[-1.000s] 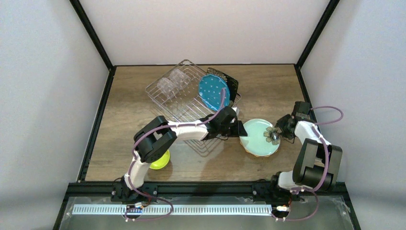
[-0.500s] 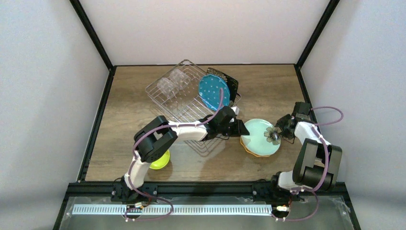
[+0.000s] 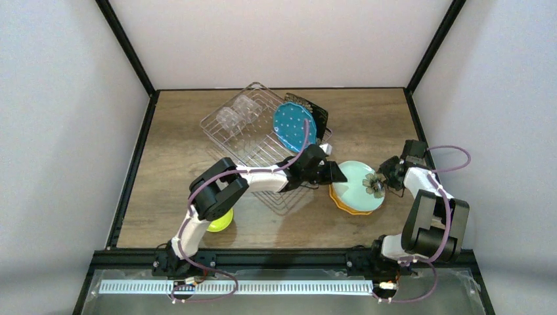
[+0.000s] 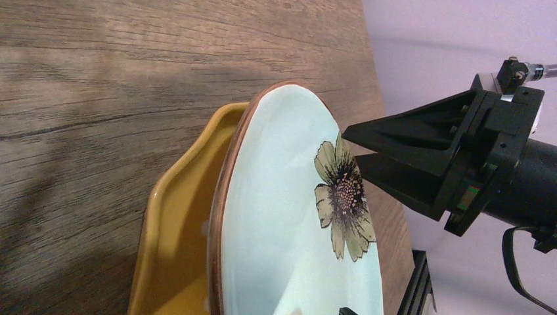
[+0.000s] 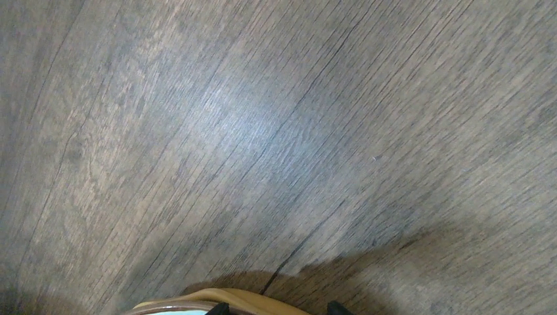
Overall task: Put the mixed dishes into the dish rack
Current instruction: Grab the plate from the plate.
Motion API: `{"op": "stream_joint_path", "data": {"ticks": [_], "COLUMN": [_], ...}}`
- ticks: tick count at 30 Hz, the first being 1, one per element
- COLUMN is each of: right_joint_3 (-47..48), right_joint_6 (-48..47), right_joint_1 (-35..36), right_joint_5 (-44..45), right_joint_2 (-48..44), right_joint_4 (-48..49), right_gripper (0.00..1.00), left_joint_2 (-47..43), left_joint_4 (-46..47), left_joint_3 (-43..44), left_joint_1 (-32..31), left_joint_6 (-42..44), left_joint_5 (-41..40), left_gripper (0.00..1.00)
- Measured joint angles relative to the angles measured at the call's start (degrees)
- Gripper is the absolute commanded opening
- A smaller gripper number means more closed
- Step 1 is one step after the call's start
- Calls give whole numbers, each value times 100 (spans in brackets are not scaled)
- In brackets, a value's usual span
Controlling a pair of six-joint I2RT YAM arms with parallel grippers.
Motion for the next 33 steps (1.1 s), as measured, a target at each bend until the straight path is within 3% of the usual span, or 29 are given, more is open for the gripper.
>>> {"op": "stream_joint_path", "data": {"ticks": [12, 17, 26, 33], "right_joint_3": [-46, -50, -155, -229], "right_joint_6": [-50, -66, -83, -83], "right_joint_1": [-20, -20, -20, -22], "right_joint_5": [-81, -98, -175, -229], "right_joint_2": [-4, -15, -175, -267], "right_joint_4": [109, 120, 238, 302], "right_gripper": [83, 83, 83, 83], "left_joint_2": [37, 35, 33, -57], "left_joint_4": [-17, -103, -566, -894], "left_joint_3": [81, 114, 299, 348], "left_joint_1": [-15, -48, -221, -468], "left_joint_6": [-74, -59, 15, 109], "left_joint_5": [39, 31, -114, -140], "left_gripper": [82, 73, 48, 36]}}
